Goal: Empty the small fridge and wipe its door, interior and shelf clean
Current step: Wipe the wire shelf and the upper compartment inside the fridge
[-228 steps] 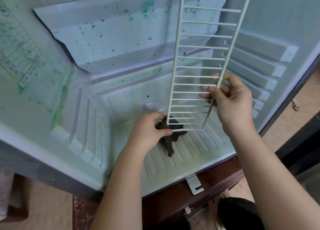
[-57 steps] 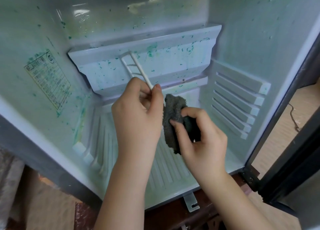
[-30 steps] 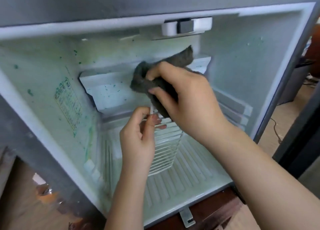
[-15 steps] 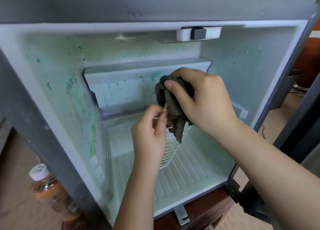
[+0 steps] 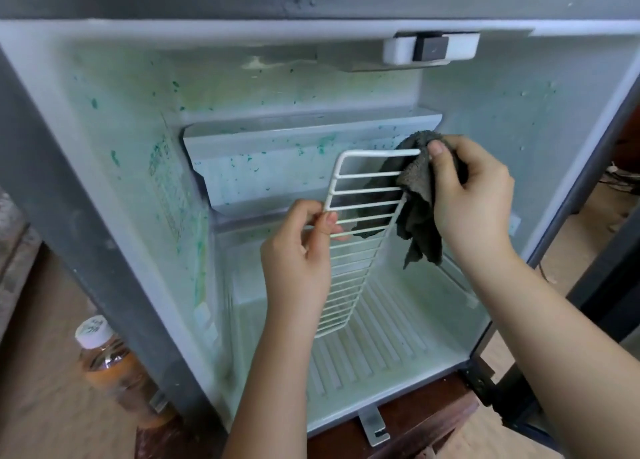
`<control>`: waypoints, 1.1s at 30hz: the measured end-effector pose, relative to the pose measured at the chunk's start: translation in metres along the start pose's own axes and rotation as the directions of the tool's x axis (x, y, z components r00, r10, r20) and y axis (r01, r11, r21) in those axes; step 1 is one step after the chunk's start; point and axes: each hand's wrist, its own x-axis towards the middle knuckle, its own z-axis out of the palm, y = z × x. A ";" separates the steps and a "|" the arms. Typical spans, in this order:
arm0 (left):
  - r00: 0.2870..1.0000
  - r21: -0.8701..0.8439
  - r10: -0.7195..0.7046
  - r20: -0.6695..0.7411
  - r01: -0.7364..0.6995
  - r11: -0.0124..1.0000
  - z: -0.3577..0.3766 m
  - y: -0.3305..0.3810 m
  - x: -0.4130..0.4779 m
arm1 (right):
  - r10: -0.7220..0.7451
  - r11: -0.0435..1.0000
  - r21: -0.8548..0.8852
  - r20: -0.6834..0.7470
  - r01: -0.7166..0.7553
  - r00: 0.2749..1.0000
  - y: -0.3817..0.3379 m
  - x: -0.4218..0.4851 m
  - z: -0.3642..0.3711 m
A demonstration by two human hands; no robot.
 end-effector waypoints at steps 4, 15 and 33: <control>0.997 -0.068 -0.067 -0.043 0.064 0.996 -0.008 -0.005 0.002 | 0.217 0.976 -0.006 0.098 -0.218 0.971 0.029 -0.020 -0.007; 0.983 -0.192 -0.183 -0.008 0.178 0.965 -0.009 -0.021 0.002 | 0.153 0.897 0.395 0.145 -0.199 0.978 -0.003 -0.032 0.024; 0.957 -0.118 -0.233 0.171 0.254 0.960 -0.025 -0.020 0.000 | 0.454 0.881 -0.077 0.422 -0.468 0.785 0.122 -0.161 0.041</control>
